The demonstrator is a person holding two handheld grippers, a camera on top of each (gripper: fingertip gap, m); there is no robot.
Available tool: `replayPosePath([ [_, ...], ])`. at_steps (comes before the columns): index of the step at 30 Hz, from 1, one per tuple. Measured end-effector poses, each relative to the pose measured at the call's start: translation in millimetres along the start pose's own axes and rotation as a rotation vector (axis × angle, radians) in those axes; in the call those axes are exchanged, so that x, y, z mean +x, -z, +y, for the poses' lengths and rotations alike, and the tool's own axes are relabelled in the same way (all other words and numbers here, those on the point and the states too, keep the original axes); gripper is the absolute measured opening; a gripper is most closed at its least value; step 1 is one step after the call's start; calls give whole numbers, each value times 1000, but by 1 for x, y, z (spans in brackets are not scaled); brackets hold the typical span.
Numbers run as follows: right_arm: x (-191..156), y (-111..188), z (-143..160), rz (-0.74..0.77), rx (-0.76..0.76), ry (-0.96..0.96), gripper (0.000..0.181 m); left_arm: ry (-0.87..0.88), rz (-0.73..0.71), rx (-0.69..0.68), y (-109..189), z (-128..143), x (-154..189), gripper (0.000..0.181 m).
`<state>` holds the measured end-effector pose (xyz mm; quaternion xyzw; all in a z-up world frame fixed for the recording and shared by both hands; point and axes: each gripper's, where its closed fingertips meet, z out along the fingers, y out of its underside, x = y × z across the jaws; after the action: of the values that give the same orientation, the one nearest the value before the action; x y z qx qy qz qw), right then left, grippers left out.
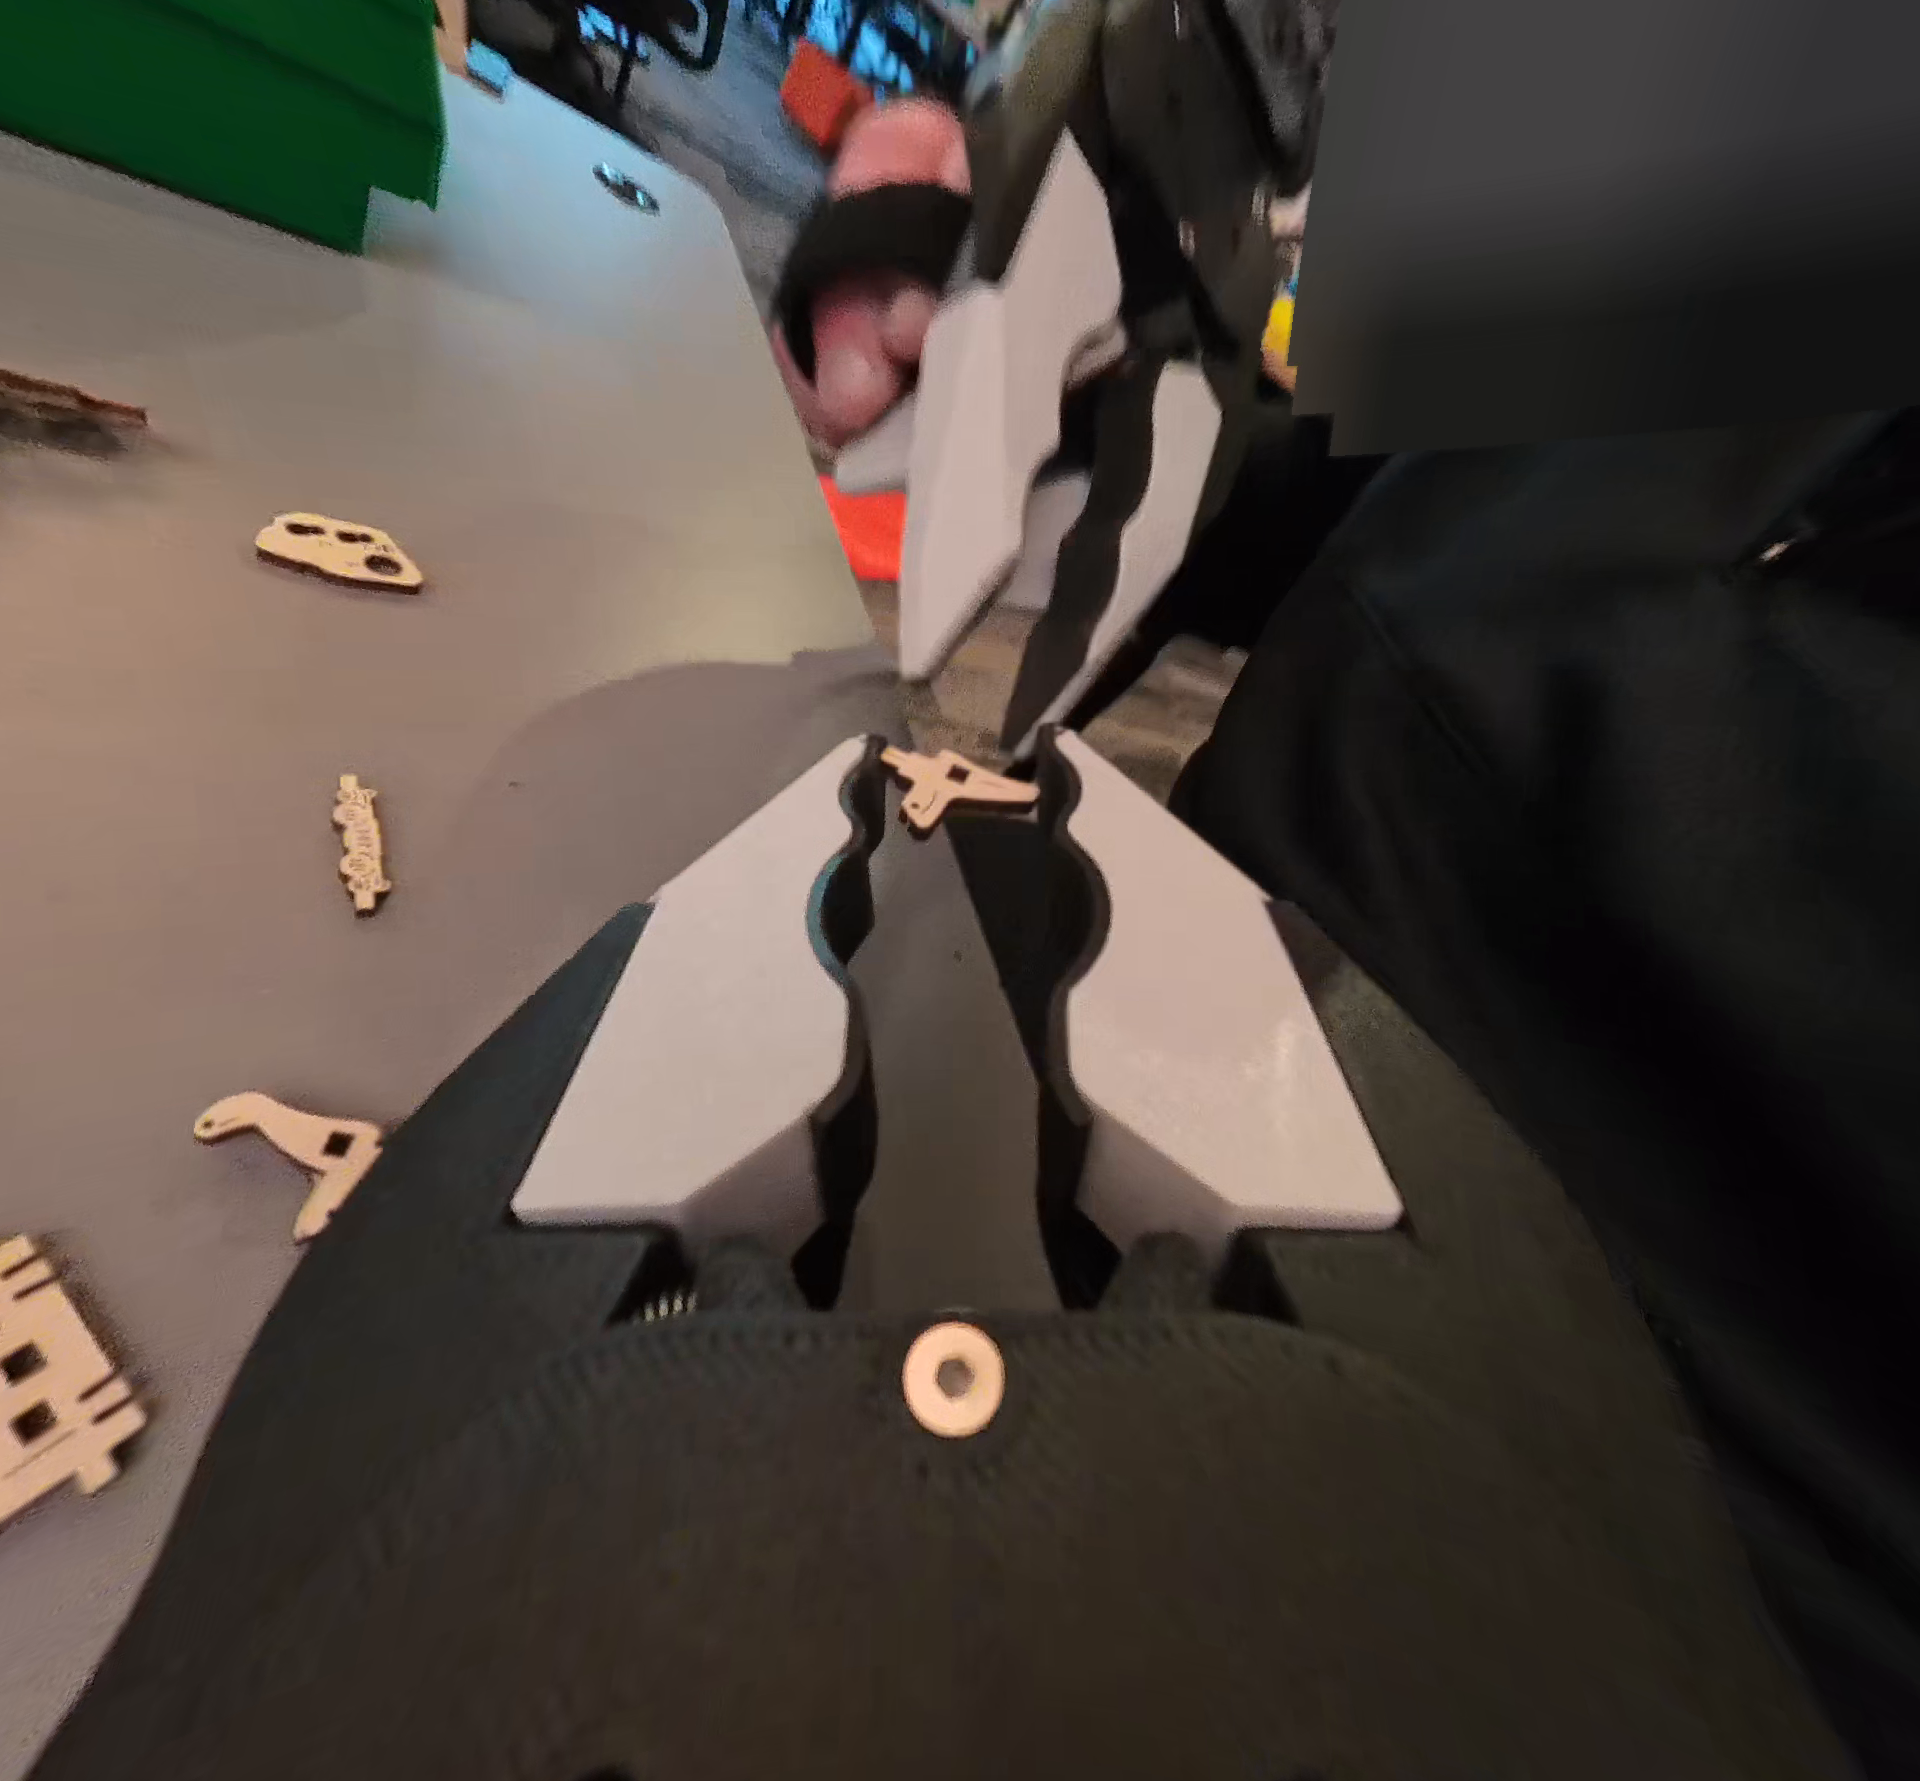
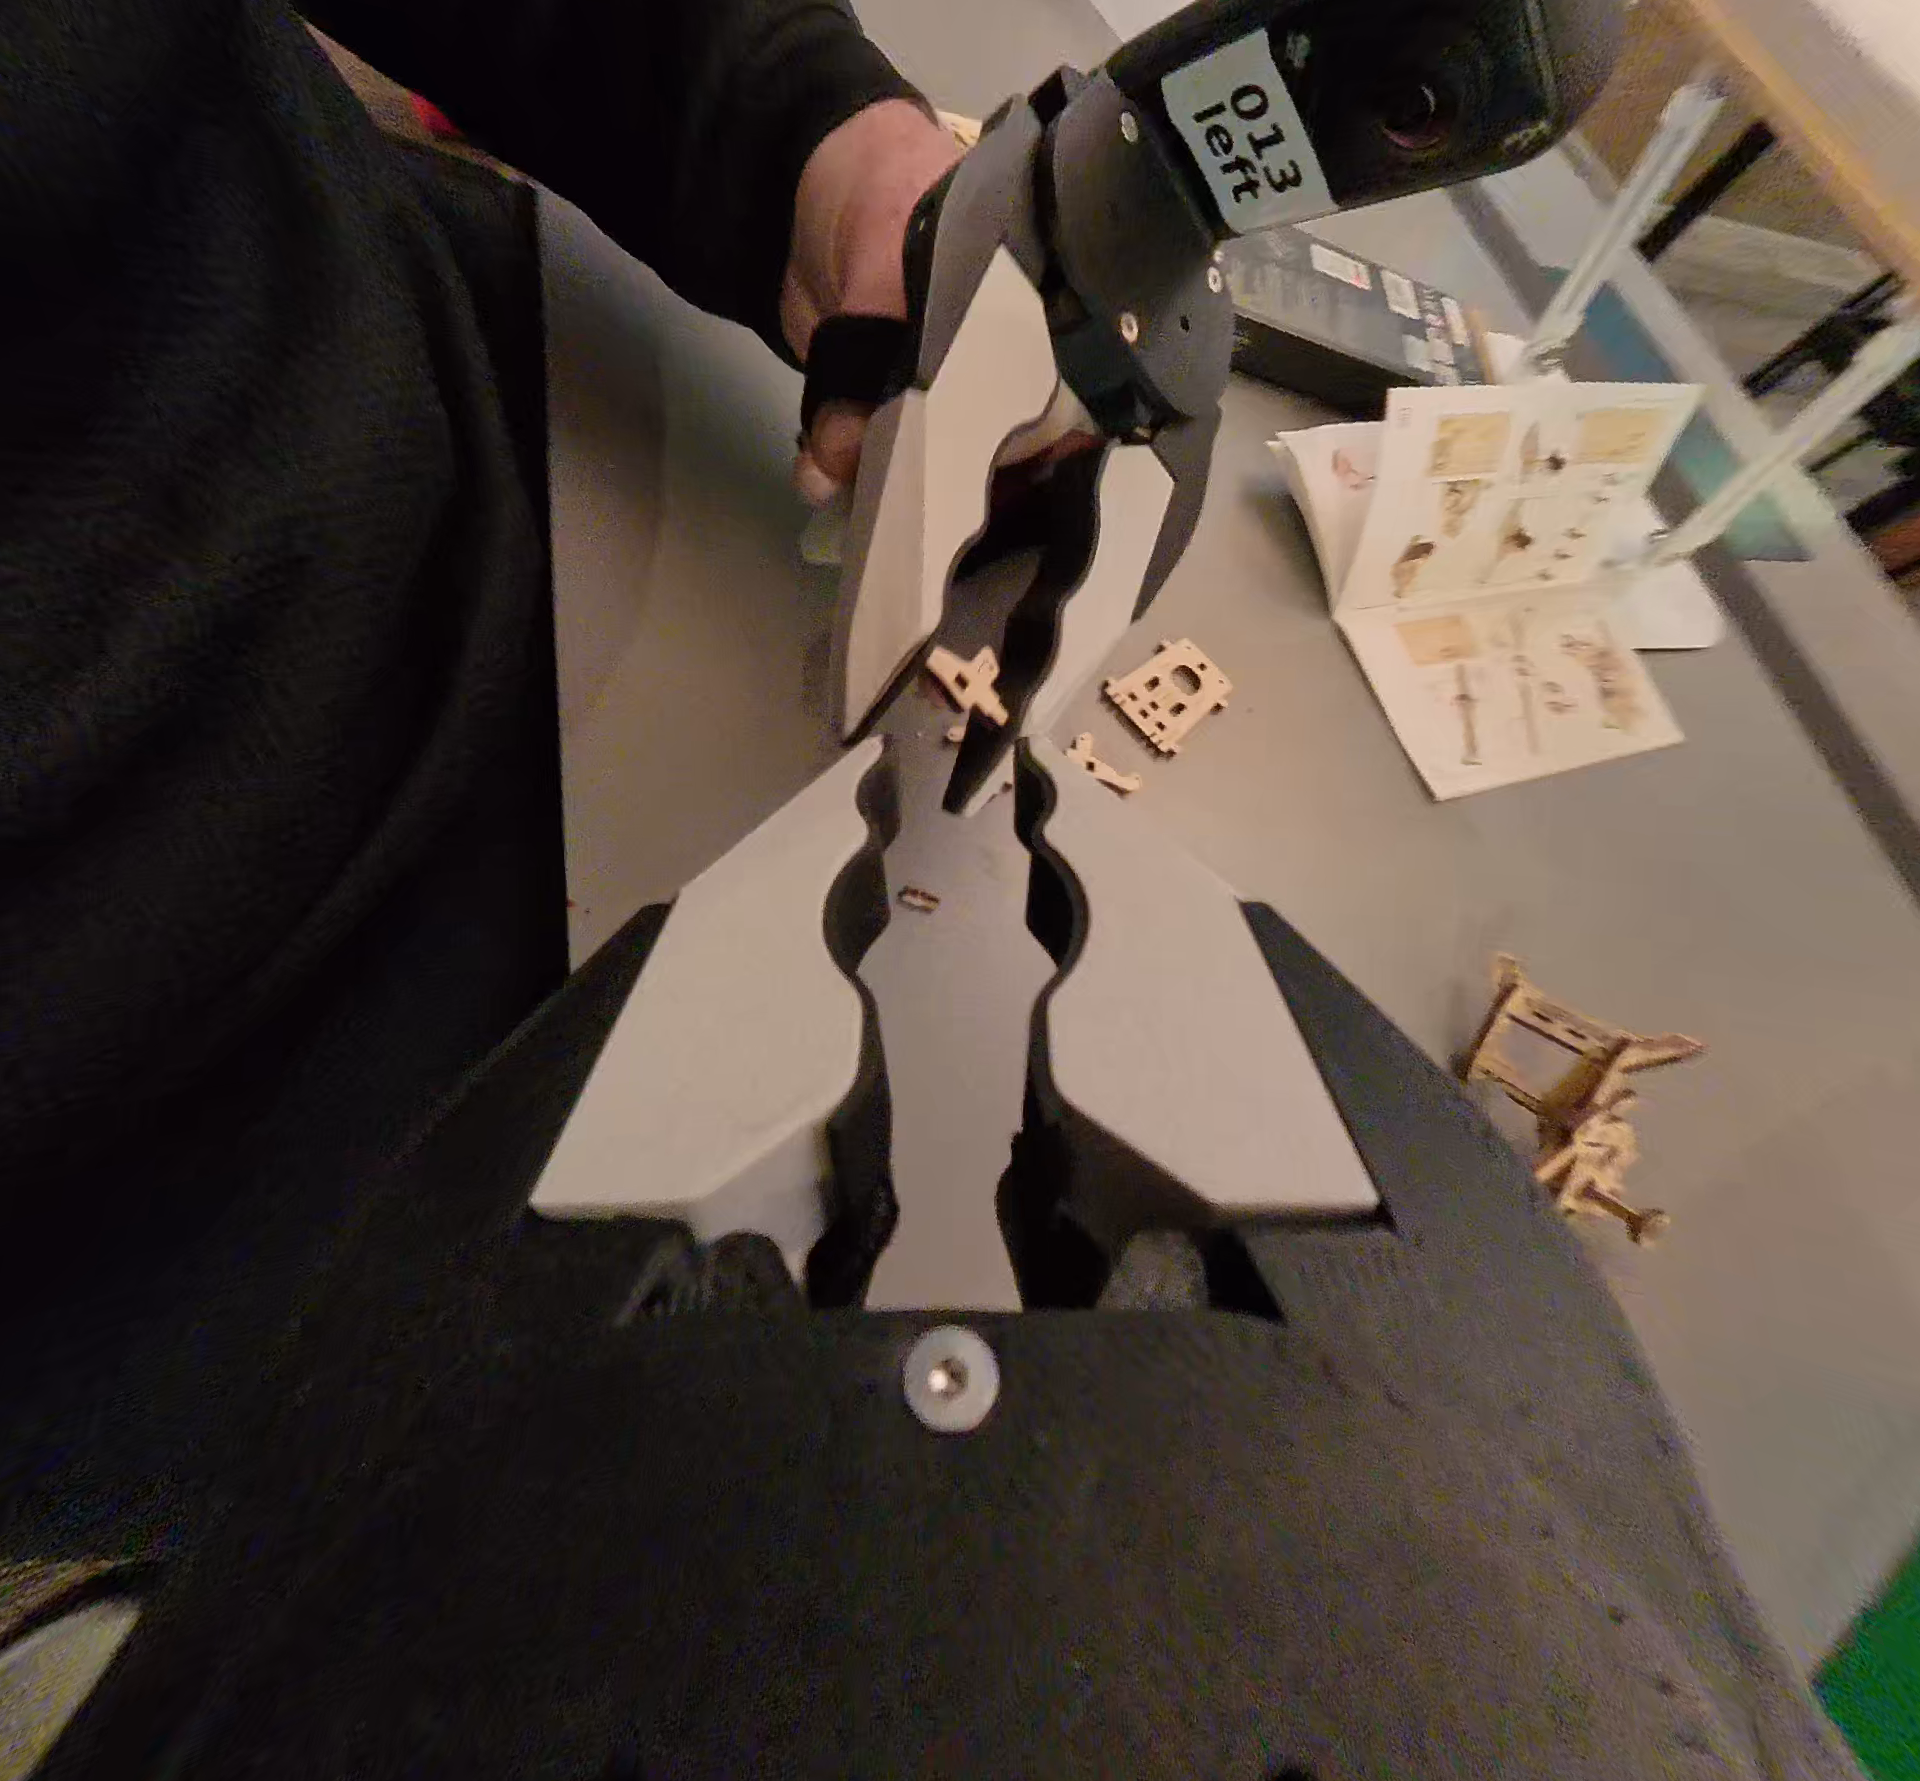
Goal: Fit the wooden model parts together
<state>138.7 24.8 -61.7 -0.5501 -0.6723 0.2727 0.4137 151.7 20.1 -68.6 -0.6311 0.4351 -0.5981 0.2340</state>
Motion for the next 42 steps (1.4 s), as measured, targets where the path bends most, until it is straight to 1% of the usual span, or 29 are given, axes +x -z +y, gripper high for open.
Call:
replayPosePath([
  [1,-2,1,1,24,-7,22,21,25,9,34,1,-5,1,27],
  [2,-5,0,0,35,-7,37,19,51,22,61,1,-8,2,27],
  [3,-5,-2,0,61,-13,55,22,72,26,88,1,-10,3,27],
  [4,-1,-3,1,105,-32,82,28,97,36,119,0,-13,4,27],
  [6,1,-6,-3,179,-44,149,24,161,79,154,-4,-13,10,27],
  [7,1,-7,-5,205,-47,172,24,176,74,157,-6,-11,10,27],
  [9,0,-11,-4,249,-77,231,15,218,100,166,-9,-7,13,27],
  [12,-7,-15,-3,231,-77,229,14,266,99,170,-12,-1,12,29],
  [14,-8,-15,2,205,-90,181,13,268,70,191,-9,-4,9,42],
  [15,-7,-14,4,190,-86,146,13,260,42,198,-6,-5,7,47],
  [17,0,-9,12,194,-87,59,14,197,-77,200,5,-8,-4,48],
  [19,12,-4,34,221,-165,5,13,136,-163,172,16,-7,-9,48],
  [21,18,-4,56,236,-250,3,14,77,-257,121,25,0,-15,46],
  [24,28,-4,85,276,-378,31,14,-15,-397,-1,31,19,-26,45],
  [27,26,-9,94,252,-405,35,17,-89,-502,-101,32,34,-34,42],
  [29,22,-13,99,235,-434,48,18,-93,-528,-87,34,35,-37,40],
  [30,19,-15,101,214,-442,51,22,-81,-536,-76,36,35,-39,40],
  [32,12,-16,102,175,-446,31,20,-83,-561,-72,43,36,-42,40],
  [35,12,-13,99,162,-433,-29,29,-122,-639,-82,62,34,-50,40],
  [38,14,-14,81,136,-359,-125,28,-161,-683,-103,77,32,-57,42],
  [42,16,-28,57,70,-242,-270,27,-177,-672,-145,81,37,-67,45],
])
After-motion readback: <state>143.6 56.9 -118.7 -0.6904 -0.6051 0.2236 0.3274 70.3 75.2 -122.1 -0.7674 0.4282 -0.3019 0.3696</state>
